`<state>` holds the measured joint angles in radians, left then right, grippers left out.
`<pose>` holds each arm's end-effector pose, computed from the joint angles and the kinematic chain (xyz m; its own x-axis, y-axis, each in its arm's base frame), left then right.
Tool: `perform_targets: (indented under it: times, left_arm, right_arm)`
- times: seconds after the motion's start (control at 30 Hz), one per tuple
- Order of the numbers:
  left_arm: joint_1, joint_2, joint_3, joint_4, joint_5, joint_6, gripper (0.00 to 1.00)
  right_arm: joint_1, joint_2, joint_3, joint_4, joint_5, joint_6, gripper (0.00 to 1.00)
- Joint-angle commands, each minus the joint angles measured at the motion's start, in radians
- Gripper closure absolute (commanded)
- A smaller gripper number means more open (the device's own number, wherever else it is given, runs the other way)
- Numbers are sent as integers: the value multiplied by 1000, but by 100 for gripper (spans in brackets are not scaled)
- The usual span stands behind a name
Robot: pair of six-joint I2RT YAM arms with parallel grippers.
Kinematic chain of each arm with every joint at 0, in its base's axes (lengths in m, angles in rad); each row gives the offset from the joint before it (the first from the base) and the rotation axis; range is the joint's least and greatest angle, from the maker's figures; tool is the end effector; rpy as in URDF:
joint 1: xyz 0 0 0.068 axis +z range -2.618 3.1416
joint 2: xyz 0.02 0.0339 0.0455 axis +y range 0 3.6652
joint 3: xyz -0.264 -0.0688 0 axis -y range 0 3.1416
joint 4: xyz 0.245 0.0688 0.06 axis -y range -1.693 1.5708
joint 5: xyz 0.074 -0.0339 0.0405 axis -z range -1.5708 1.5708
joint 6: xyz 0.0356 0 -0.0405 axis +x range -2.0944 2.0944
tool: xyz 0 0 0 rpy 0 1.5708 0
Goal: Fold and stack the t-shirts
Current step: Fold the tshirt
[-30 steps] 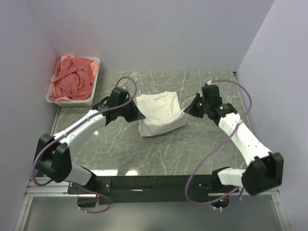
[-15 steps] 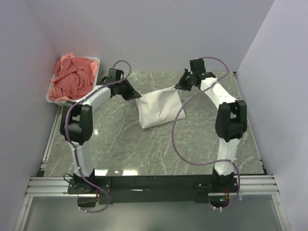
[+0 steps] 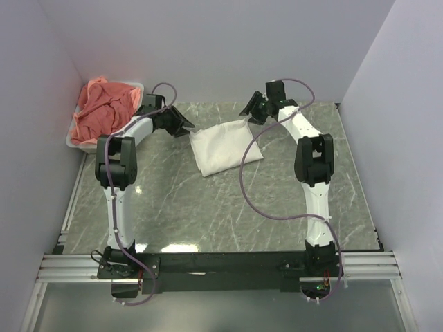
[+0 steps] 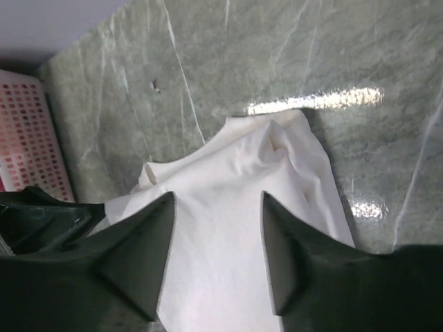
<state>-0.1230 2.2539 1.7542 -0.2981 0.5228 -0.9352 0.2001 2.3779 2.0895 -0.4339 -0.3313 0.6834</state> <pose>0.4977 -0.0794 0.1785 -0.7857 -0.6054 -0.1269 -0.3032 0.5558 -0.7741 0.5303 0.1194 0.2127 -0.7721 0.4527 -0.4460 0.0779 0.7640 0.6405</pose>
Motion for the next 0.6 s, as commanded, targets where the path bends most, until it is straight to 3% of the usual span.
perform_targets:
  times: [0.0,0.1,0.17,0.27,0.3,0.37,0.4,0.57]
  left_arm:
    - [34,-68,31,67,11,36,49]
    - [52,-144,19,34,-62,71,48]
    - [42,-183,-19,28,-96,81,55]
    - [-13,-244,-58,-10,-147,105,74]
    - [-32,-264,-74,-12,-156,102,88]
    - [-90,-286,-140,19,-156,81,97]
    - [-110,-286,-159,48,-161,73,99]
    - [-187,-170,-139,76,-130,50,99]
  right_arm:
    - [-27,-51,47,60,3,-27,36]
    - [-33,-123,0,53,14,-47,35]
    - [-30,-204,-107,84,-14,-42,37]
    - [-4,-291,-242,141,-49,-42,47]
    - [10,-310,-273,167,-76,-45,54]
    - [35,-336,-346,194,-97,-41,67]
    - [39,-338,-365,228,-130,-29,74]
    - [48,-254,-367,290,-245,-13,80]
